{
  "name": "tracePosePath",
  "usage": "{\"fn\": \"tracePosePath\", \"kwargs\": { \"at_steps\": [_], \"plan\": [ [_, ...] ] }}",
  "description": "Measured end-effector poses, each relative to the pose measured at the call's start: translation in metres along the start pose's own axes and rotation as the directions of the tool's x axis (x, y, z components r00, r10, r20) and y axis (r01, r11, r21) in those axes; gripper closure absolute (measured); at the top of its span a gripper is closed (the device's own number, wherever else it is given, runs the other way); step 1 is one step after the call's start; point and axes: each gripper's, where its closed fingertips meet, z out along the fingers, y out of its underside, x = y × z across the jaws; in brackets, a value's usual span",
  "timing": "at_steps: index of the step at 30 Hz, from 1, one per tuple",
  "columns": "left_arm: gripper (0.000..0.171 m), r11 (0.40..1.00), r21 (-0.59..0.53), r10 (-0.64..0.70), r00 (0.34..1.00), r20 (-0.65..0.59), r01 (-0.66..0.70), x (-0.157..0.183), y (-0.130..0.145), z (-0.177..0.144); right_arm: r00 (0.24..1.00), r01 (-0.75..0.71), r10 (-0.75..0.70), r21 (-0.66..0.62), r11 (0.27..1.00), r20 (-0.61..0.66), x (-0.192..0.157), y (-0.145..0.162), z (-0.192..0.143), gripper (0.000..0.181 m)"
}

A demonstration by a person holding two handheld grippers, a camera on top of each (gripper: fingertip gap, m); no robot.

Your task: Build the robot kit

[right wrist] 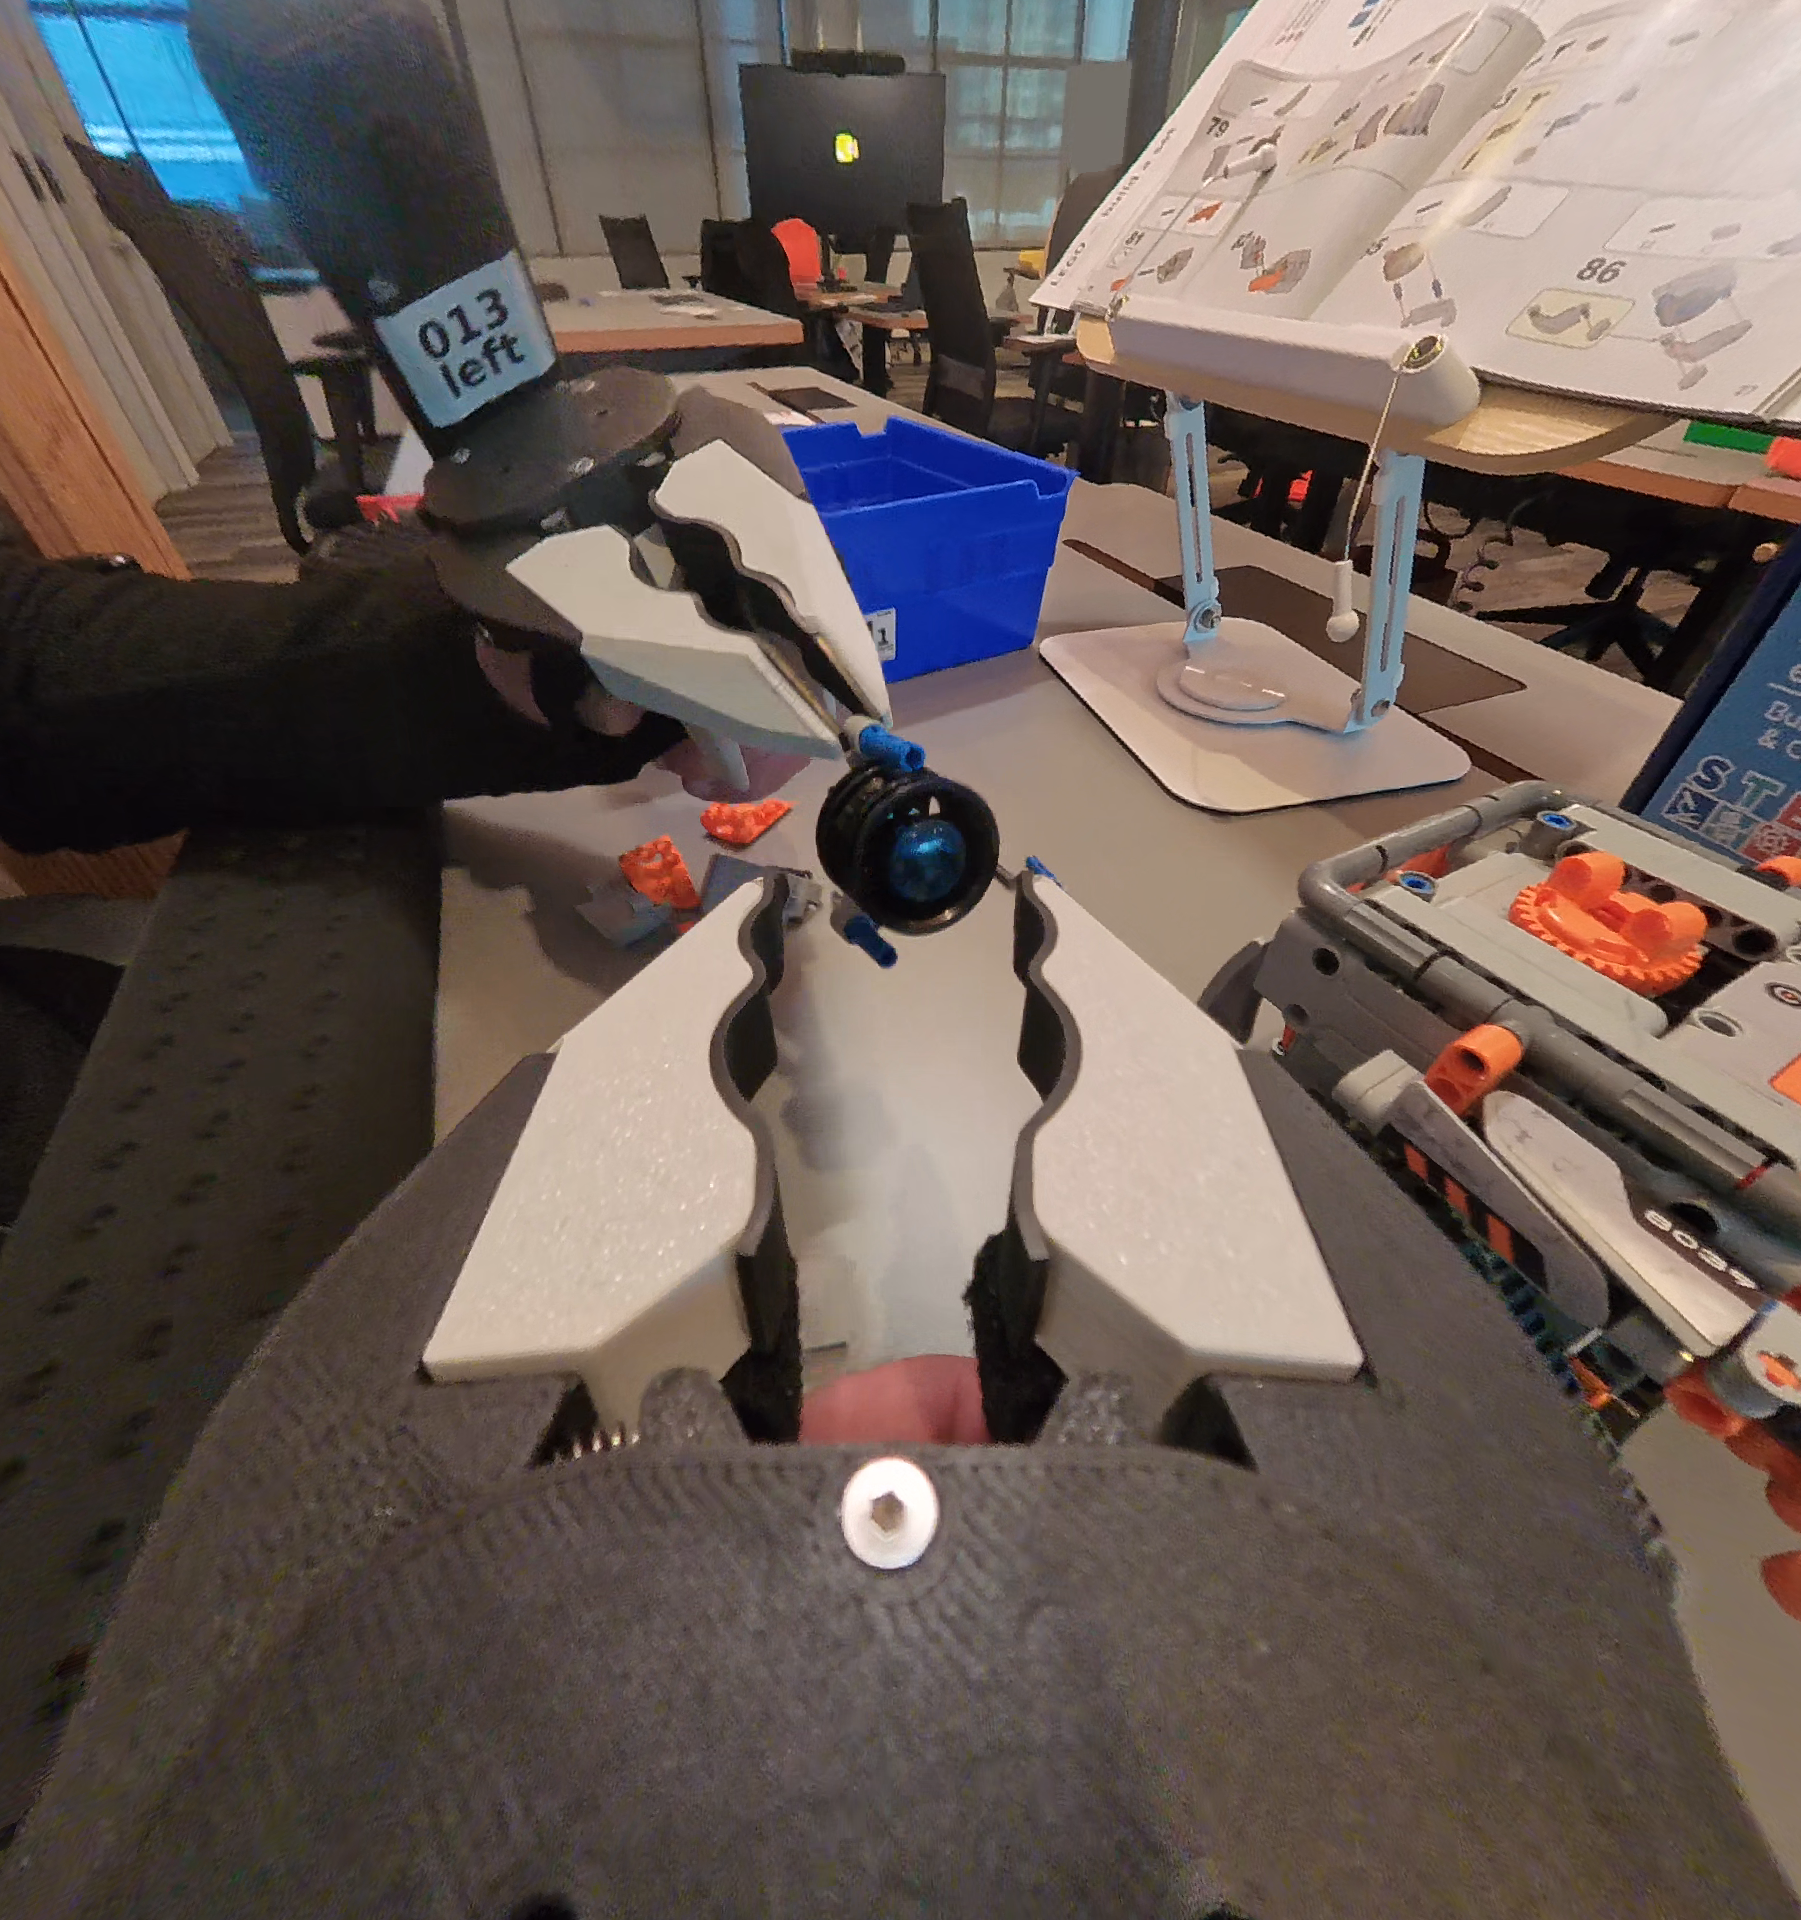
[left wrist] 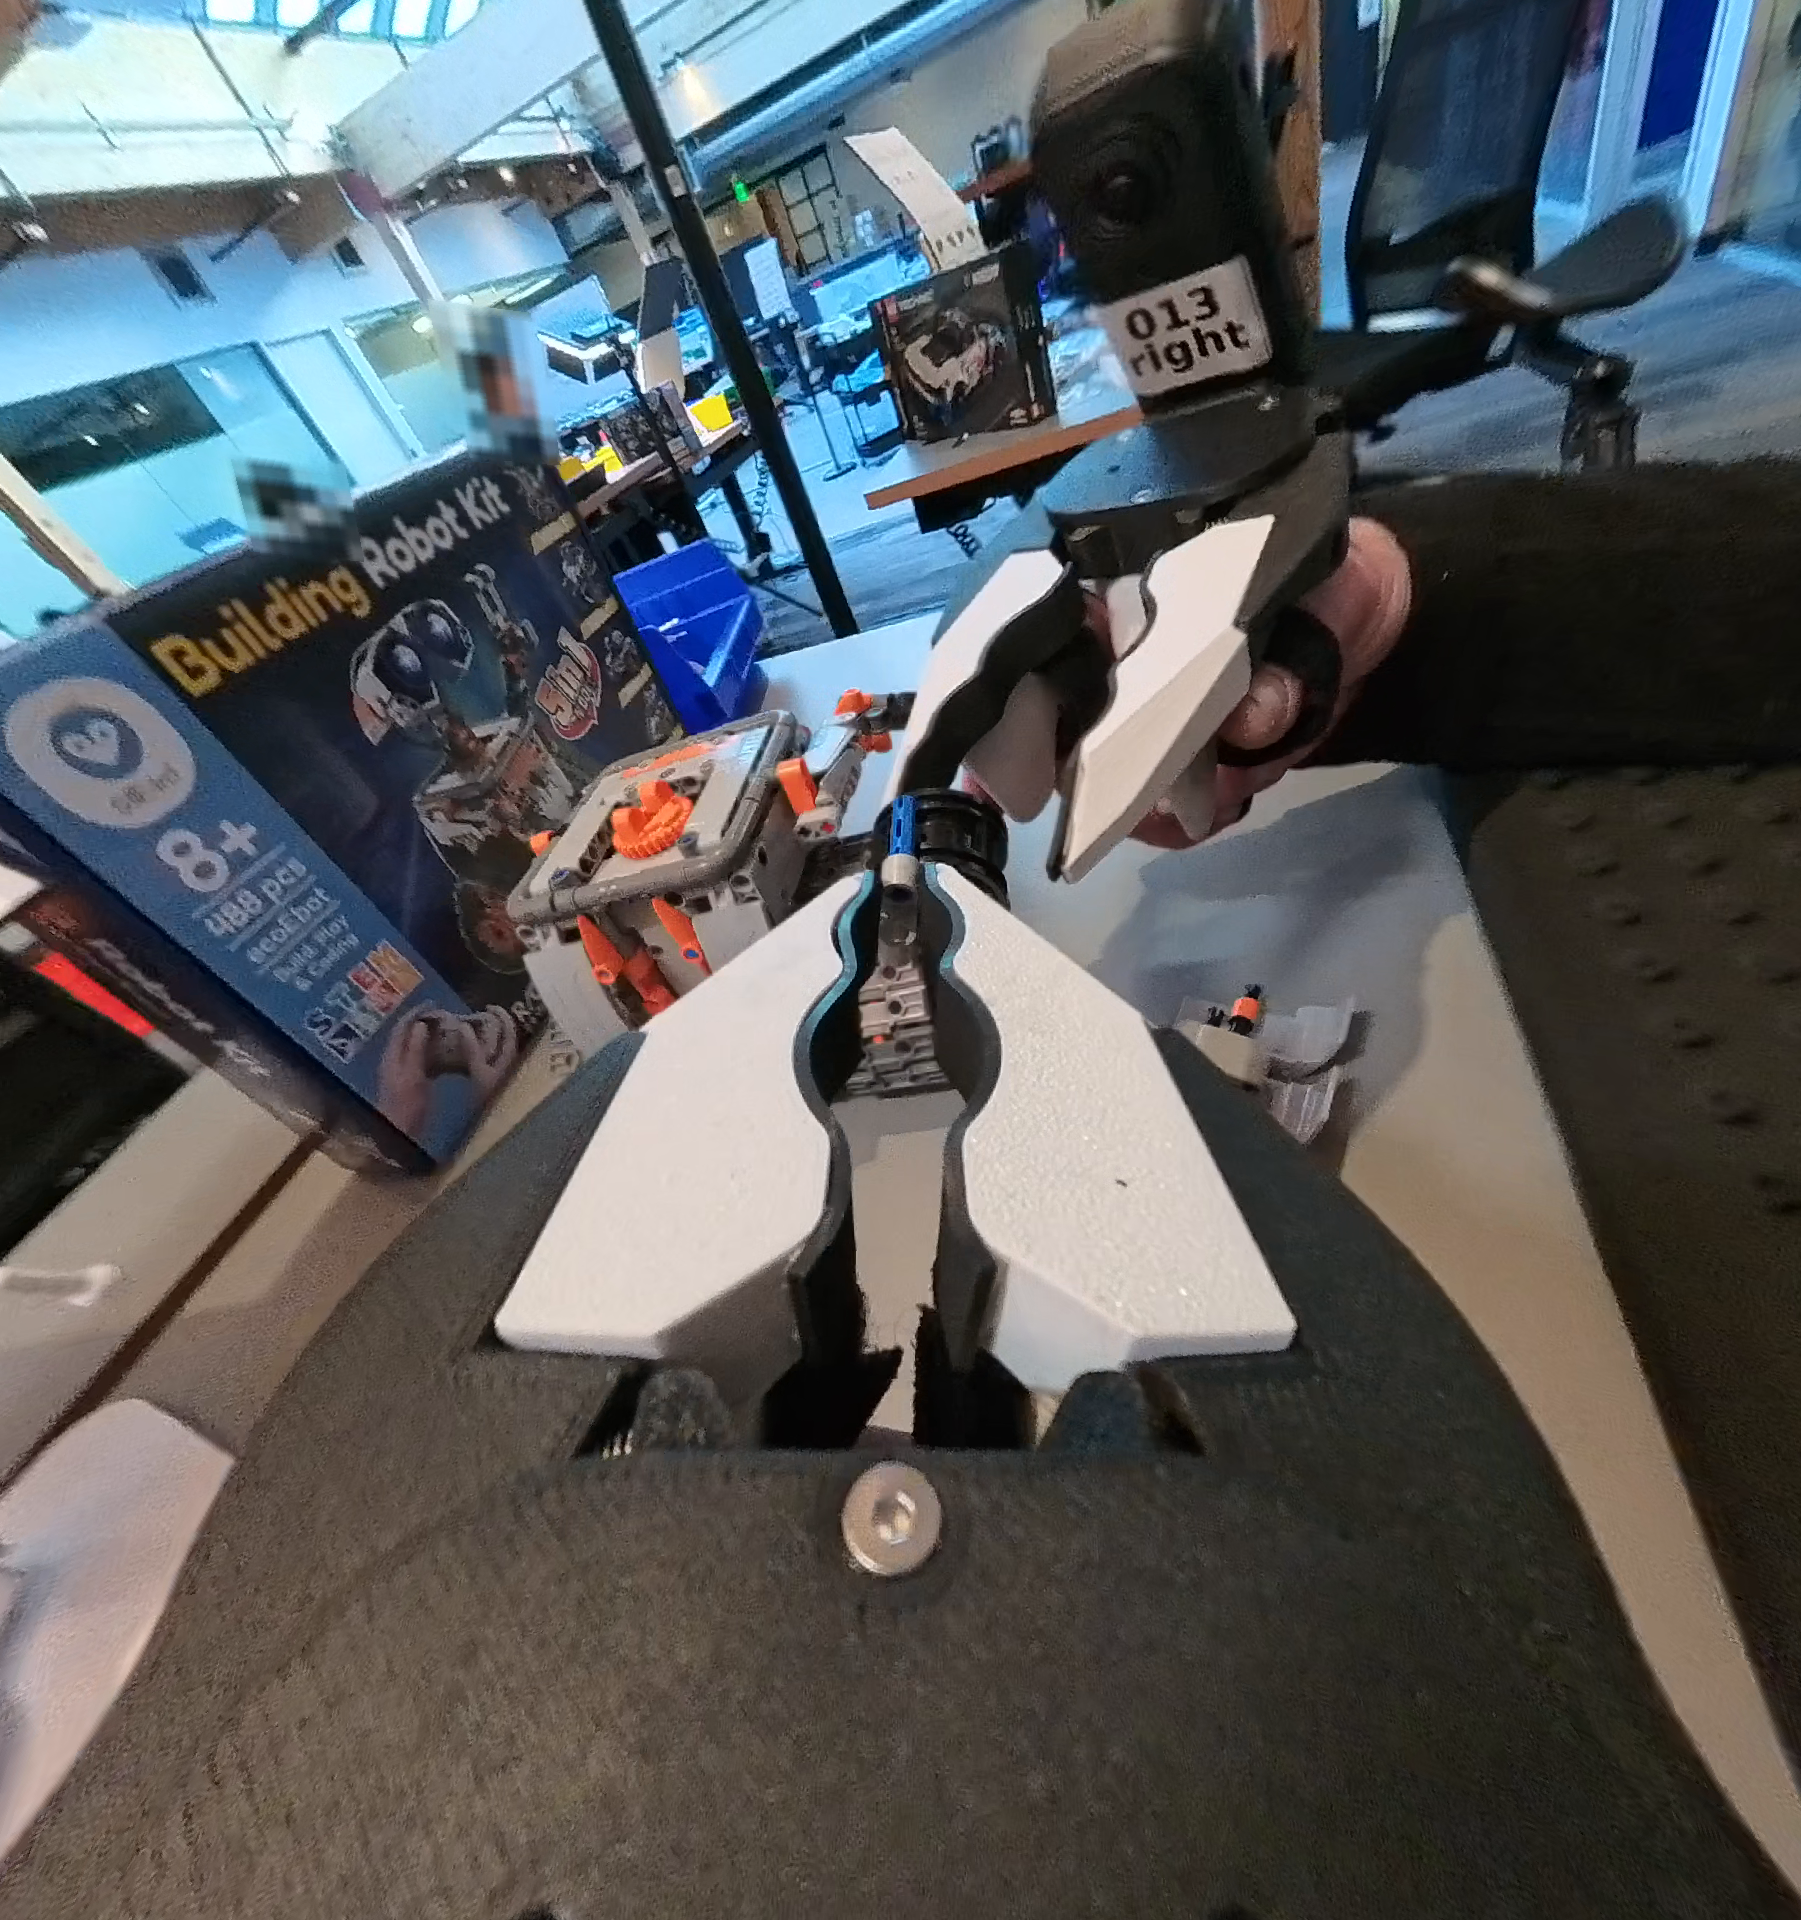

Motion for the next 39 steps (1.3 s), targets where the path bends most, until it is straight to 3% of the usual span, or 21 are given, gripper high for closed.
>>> {"fn": "tracePosePath", "kwargs": {
  "at_steps": [6,10,14,20,31,35,39],
  "plan": [
    [0.167,0.977,0.048,-0.204,0.977,-0.053,0.207,-0.008,0.002,0.0,1.0,0.028,-0.029,-0.093,0.995,-0.006,0.001,0.018,0.004,0.142],
    [0.167,0.96,0.06,-0.27,0.96,-0.068,0.274,-0.012,0.003,-0.001,0.999,0.051,-0.05,-0.126,0.991,0.011,-0.003,0.025,0.008,0.143],
    [0.167,0.972,0.023,-0.235,0.972,0.012,0.235,-0.03,0.001,-0.012,0.999,0.046,-0.047,-0.098,0.994,-0.01,0.002,0.018,0.002,0.146],
    [0.167,0.988,0.009,-0.151,0.974,0.169,0.152,-0.06,-0.026,-0.041,0.997,0.069,-0.07,-0.077,0.995,-0.01,0.001,0.013,-0.002,0.149],
    [0.167,1.0,-0.007,-0.021,0.954,0.3,0.025,-0.067,-0.058,-0.078,0.978,0.188,-0.205,-0.247,0.95,-0.045,-0.016,0.033,-0.021,0.148],
    [0.167,0.997,-0.068,0.064,0.93,0.361,-0.042,-0.068,-0.06,-0.088,0.965,0.249,-0.262,-0.315,0.916,0.001,-0.04,0.039,-0.006,0.144],
    [0.167,0.997,-0.057,0.066,0.914,0.401,-0.047,-0.074,-0.063,-0.089,0.902,0.414,-0.427,-0.425,0.805,0.07,-0.058,0.041,0.035,0.141]
  ]
}}
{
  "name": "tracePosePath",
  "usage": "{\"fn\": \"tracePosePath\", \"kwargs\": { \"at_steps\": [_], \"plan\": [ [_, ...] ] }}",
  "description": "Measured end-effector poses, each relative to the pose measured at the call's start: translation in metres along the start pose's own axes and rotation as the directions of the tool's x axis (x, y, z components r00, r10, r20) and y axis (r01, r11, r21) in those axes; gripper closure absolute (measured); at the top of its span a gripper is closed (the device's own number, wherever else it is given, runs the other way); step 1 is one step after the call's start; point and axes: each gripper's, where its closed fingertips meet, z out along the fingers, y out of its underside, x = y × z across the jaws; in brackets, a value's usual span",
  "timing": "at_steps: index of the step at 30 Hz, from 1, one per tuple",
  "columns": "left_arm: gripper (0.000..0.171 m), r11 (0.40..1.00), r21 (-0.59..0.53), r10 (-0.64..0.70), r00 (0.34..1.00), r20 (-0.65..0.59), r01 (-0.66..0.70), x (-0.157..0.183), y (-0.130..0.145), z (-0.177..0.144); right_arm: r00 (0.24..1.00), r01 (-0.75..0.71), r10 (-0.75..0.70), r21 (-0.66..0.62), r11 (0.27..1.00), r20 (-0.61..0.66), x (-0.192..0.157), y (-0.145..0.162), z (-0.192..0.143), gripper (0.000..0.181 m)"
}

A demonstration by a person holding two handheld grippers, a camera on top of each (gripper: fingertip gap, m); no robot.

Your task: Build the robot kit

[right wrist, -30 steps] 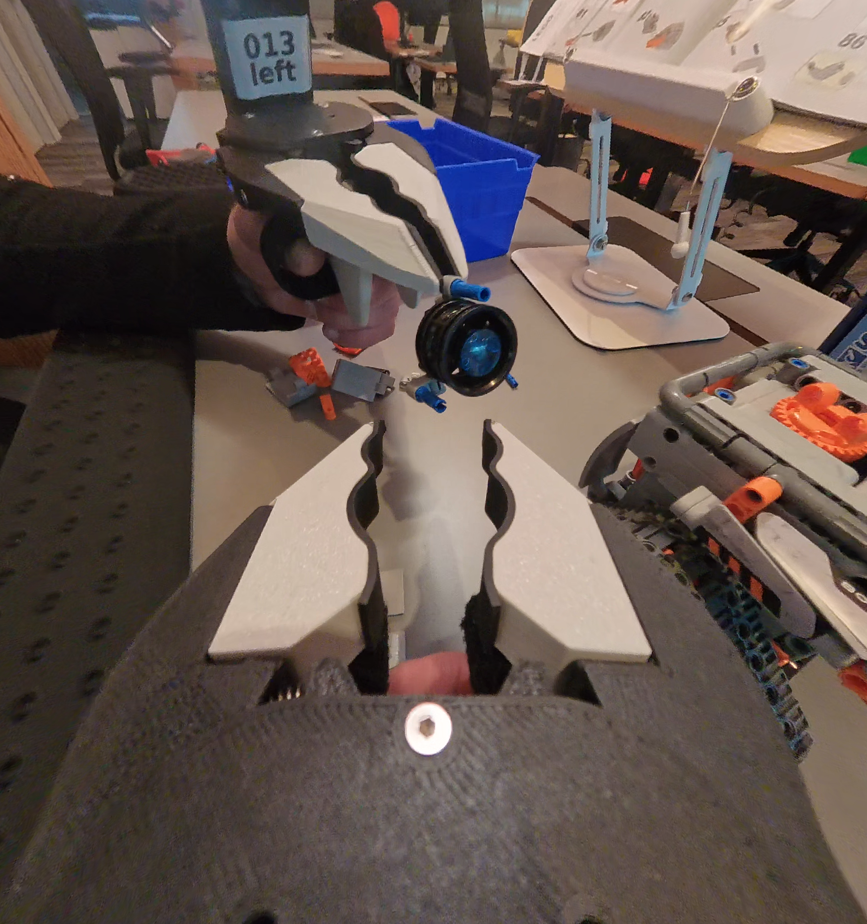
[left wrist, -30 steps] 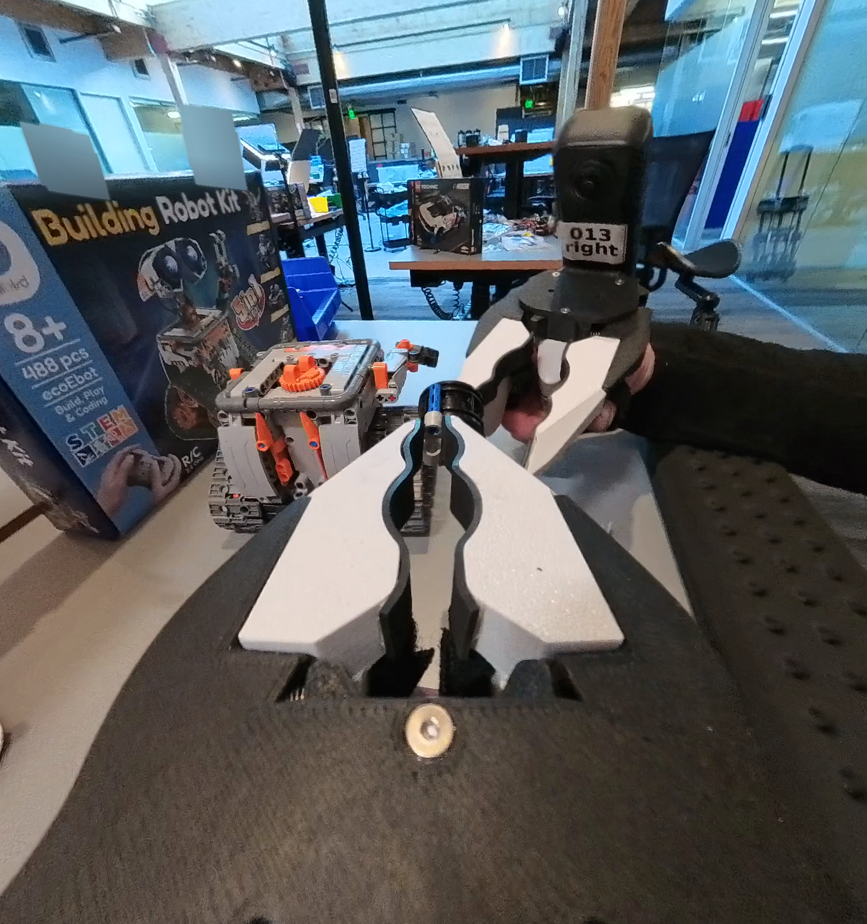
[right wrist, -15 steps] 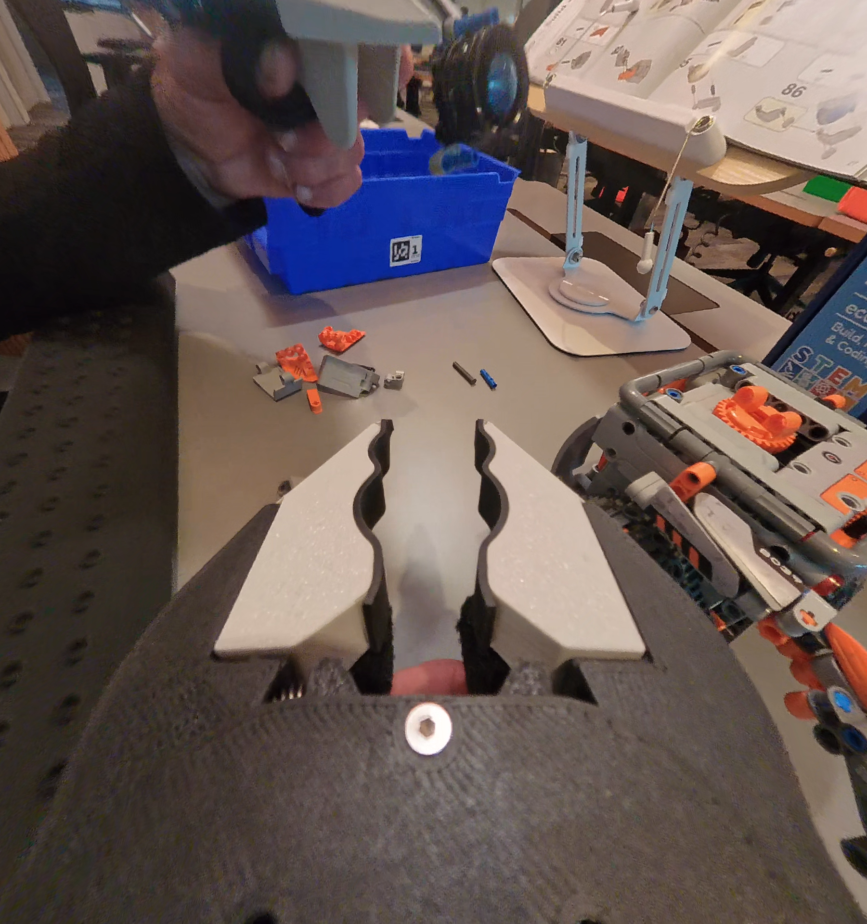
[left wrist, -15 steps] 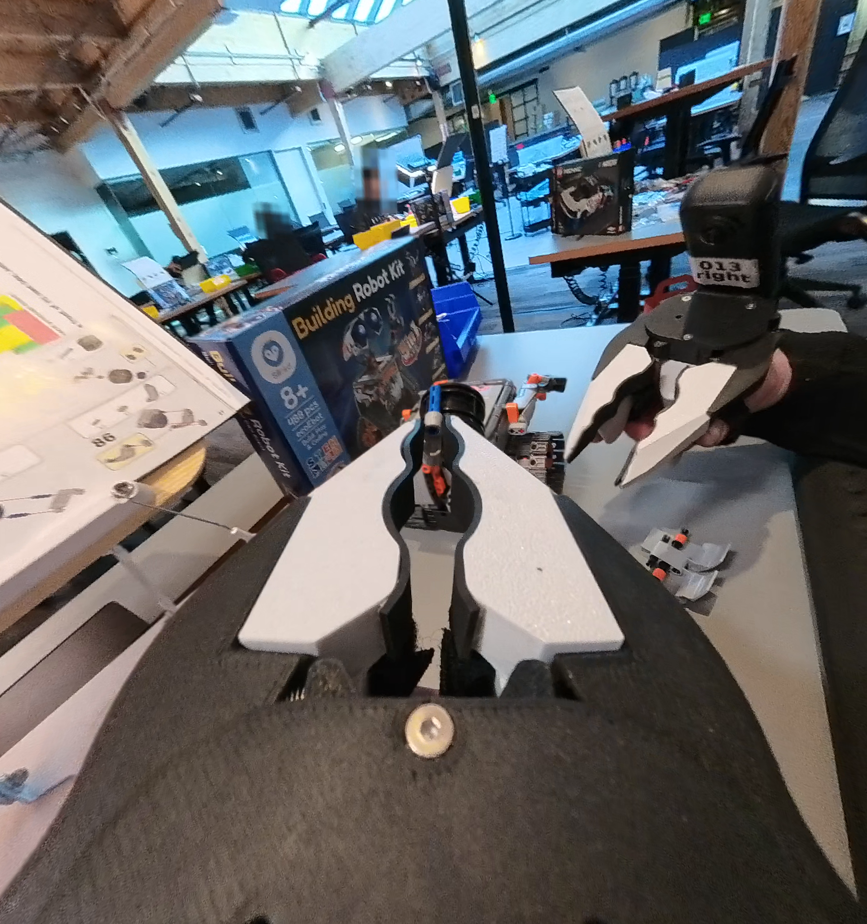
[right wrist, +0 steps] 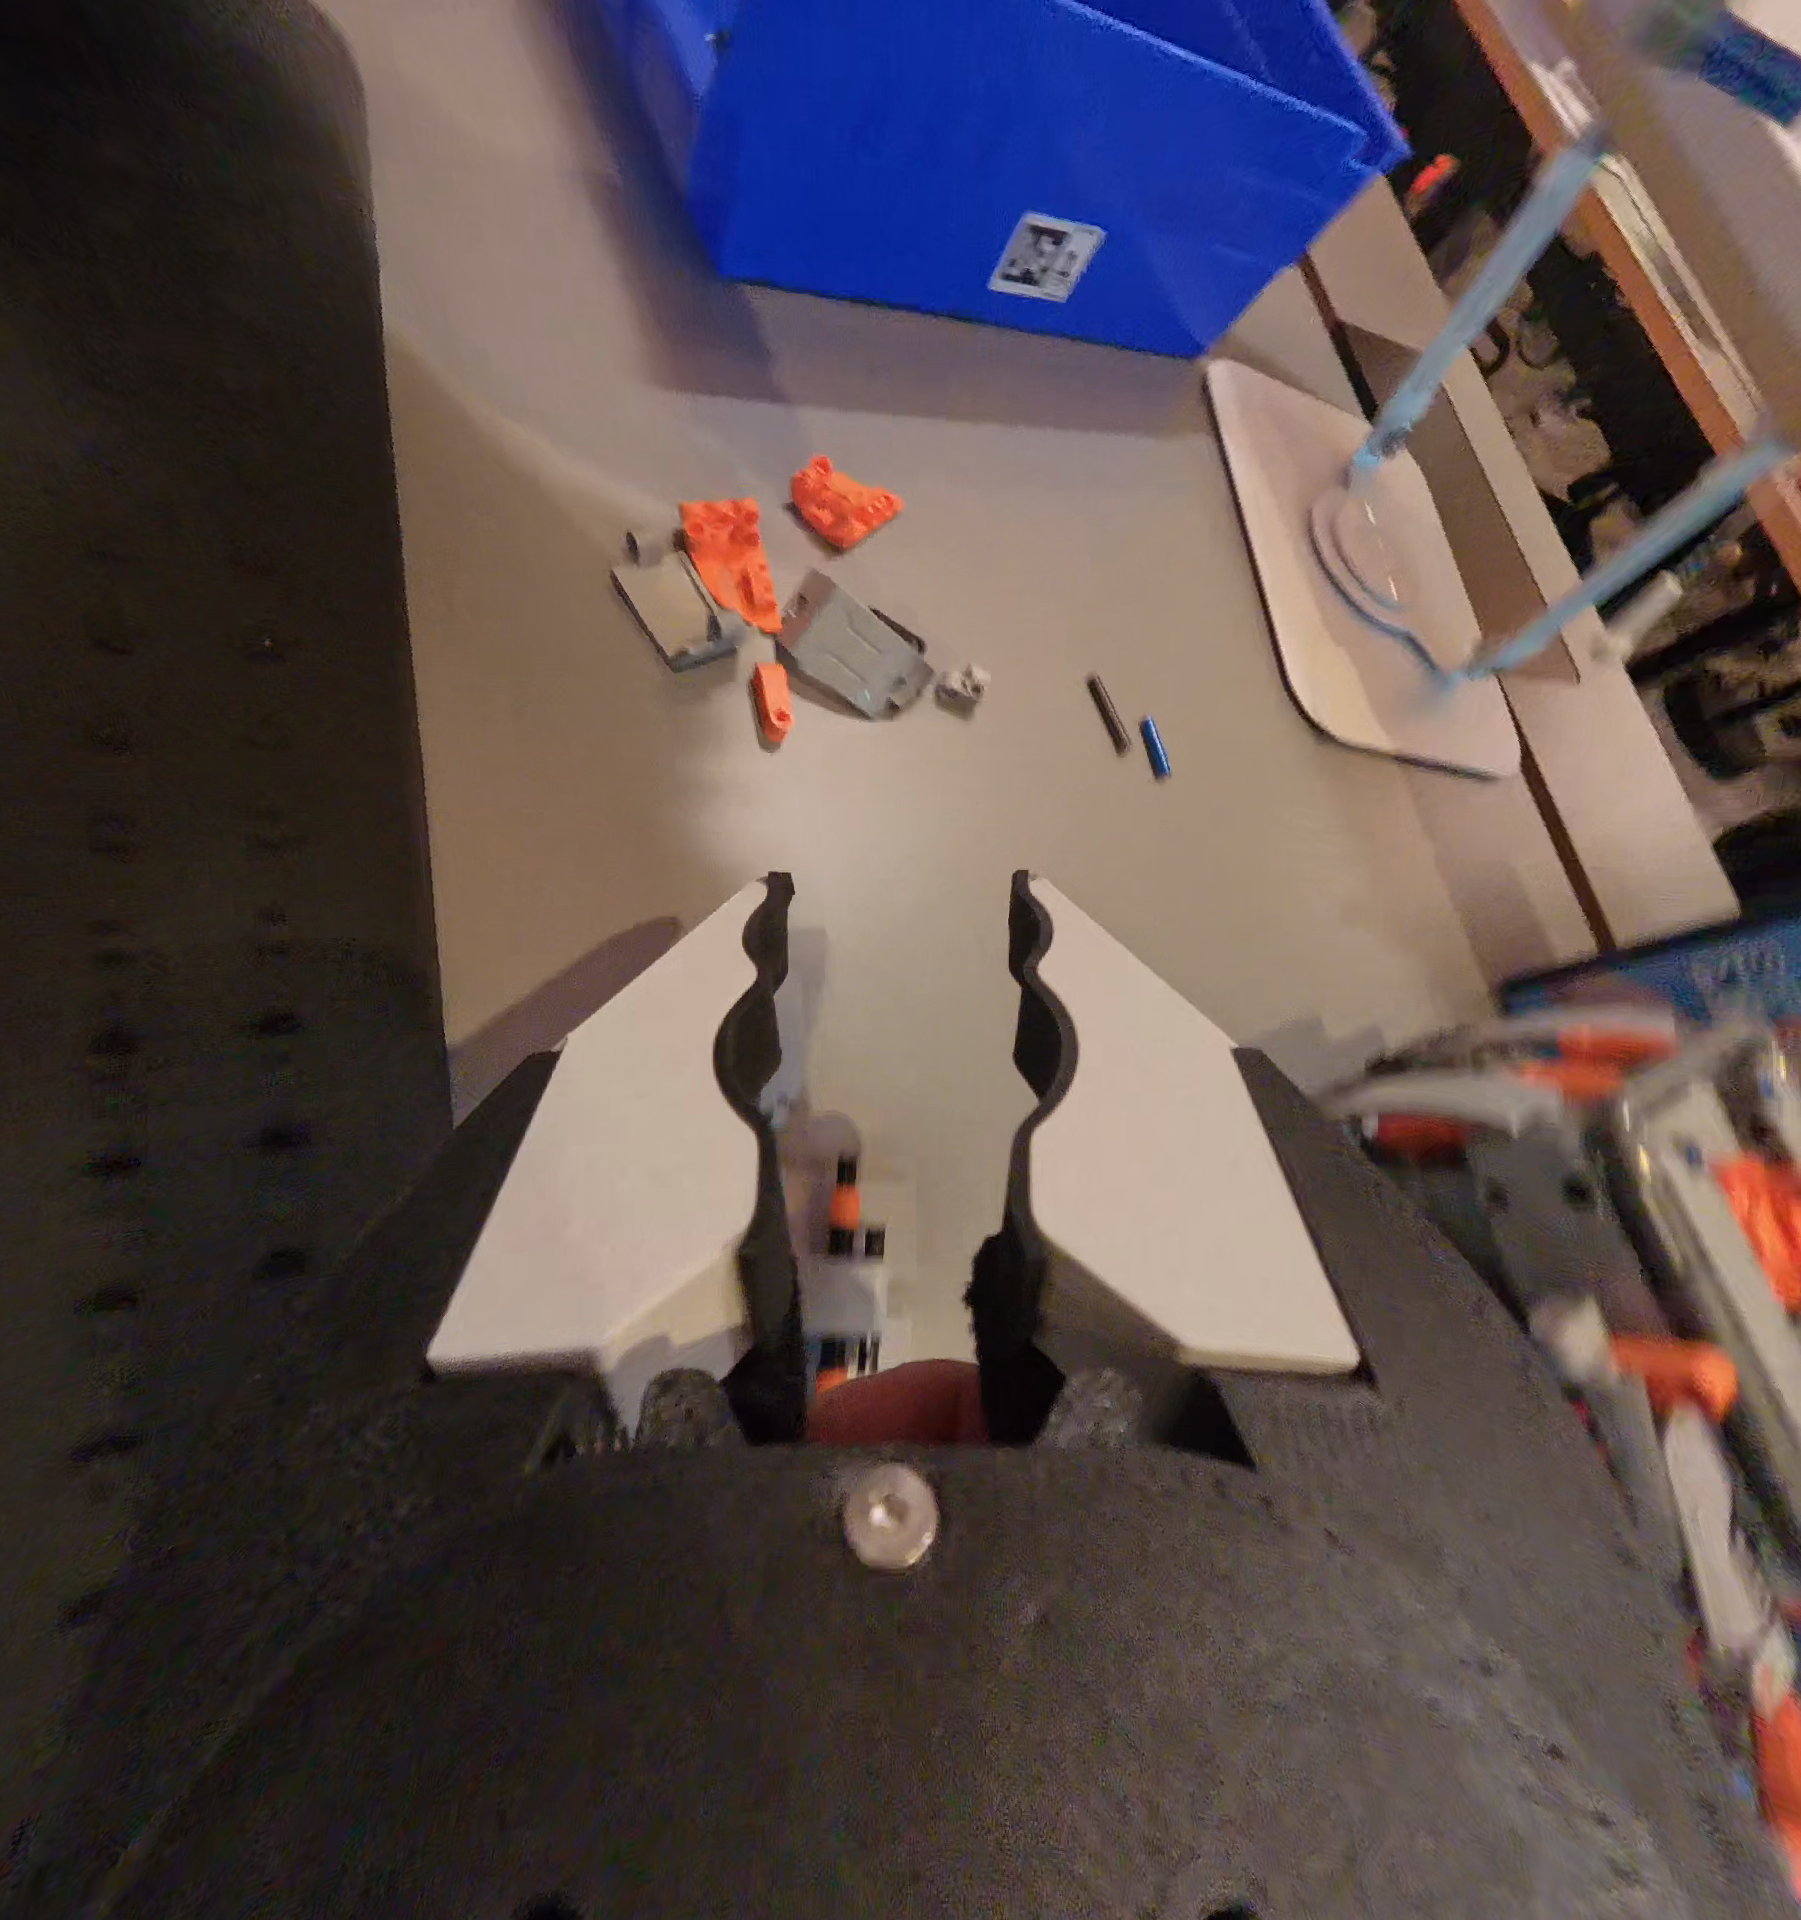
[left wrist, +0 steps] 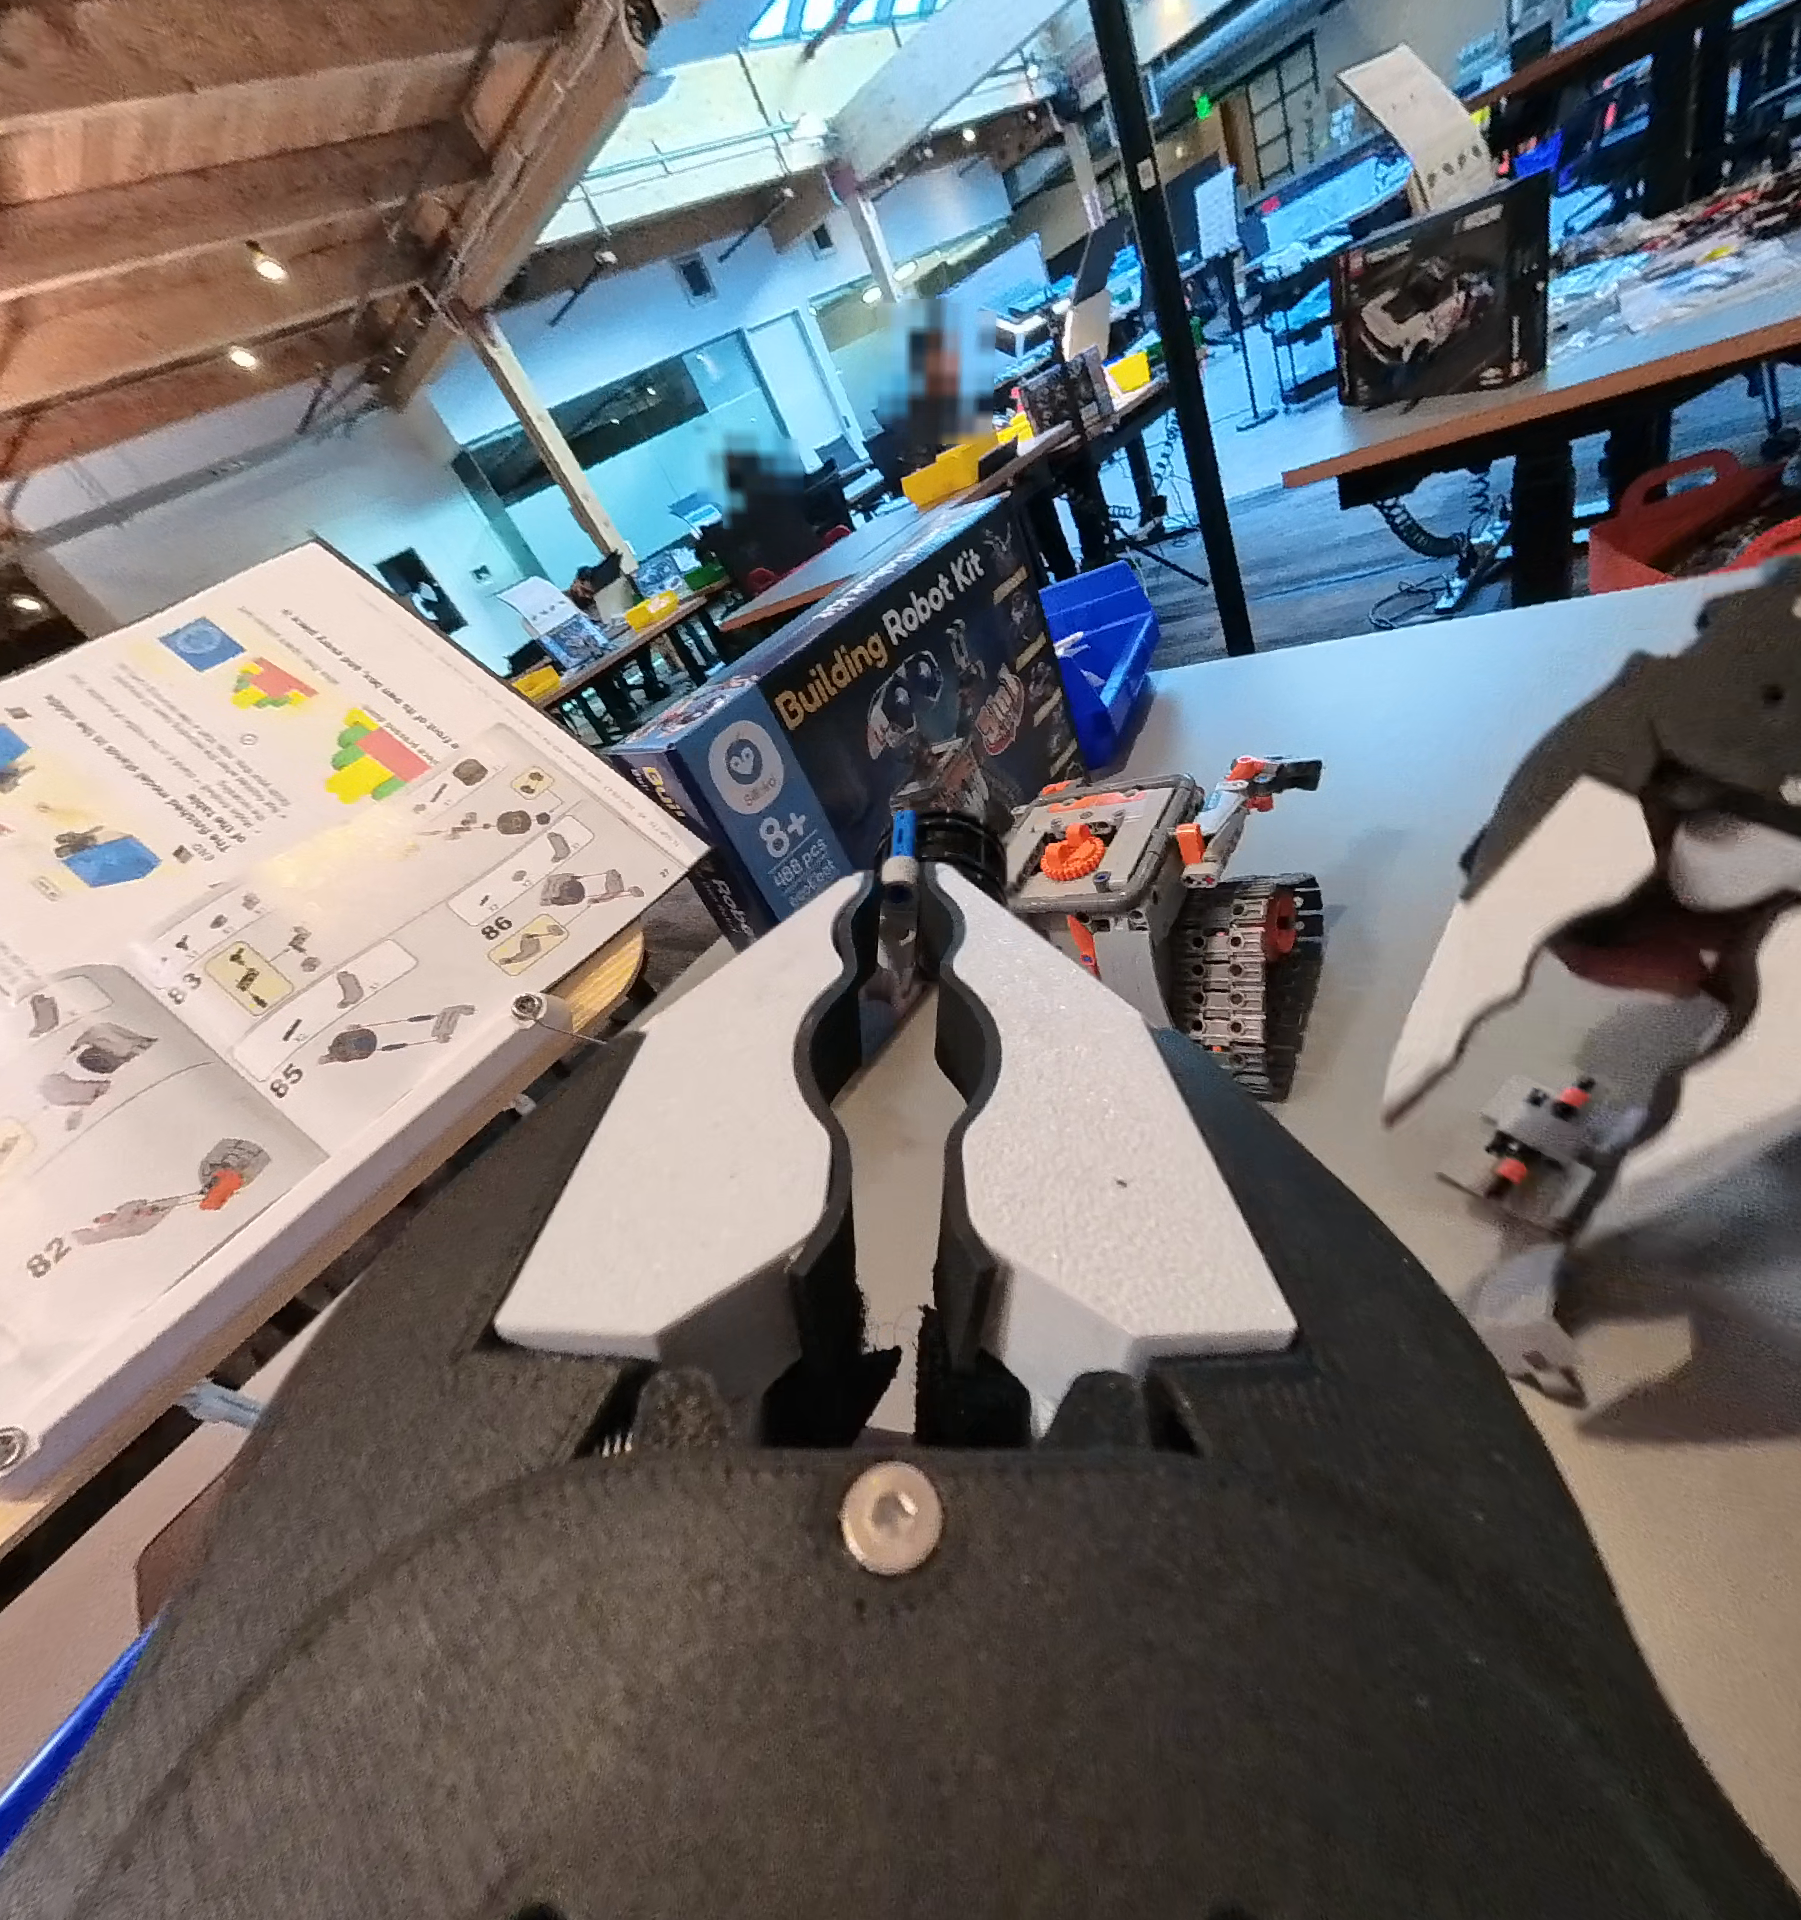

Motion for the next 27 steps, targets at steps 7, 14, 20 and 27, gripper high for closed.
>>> {"fn": "tracePosePath", "kwargs": {
  "at_steps": [7,14,20,27],
  "plan": [
    [0.167,1.0,-0.01,0.005,0.998,0.069,-0.004,-0.012,0.008,-0.003,0.977,0.183,-0.177,-0.037,0.982,0.122,-0.012,-0.037,0.068,0.151],
    [0.167,0.997,-0.033,0.066,0.993,0.093,-0.064,-0.011,0.015,-0.001,0.942,0.212,-0.2,-0.015,0.977,0.27,-0.023,-0.046,0.106,0.151],
    [0.167,0.998,-0.036,0.056,0.993,0.1,-0.053,-0.018,0.022,-0.002,0.924,0.218,-0.193,-0.04,0.975,0.33,-0.028,-0.033,0.116,0.171],
    [0.167,0.997,-0.049,0.062,0.992,0.11,-0.057,-0.022,0.027,-0.001,0.922,0.207,-0.18,-0.045,0.977,0.342,-0.024,-0.025,0.11,0.181]
  ]
}}
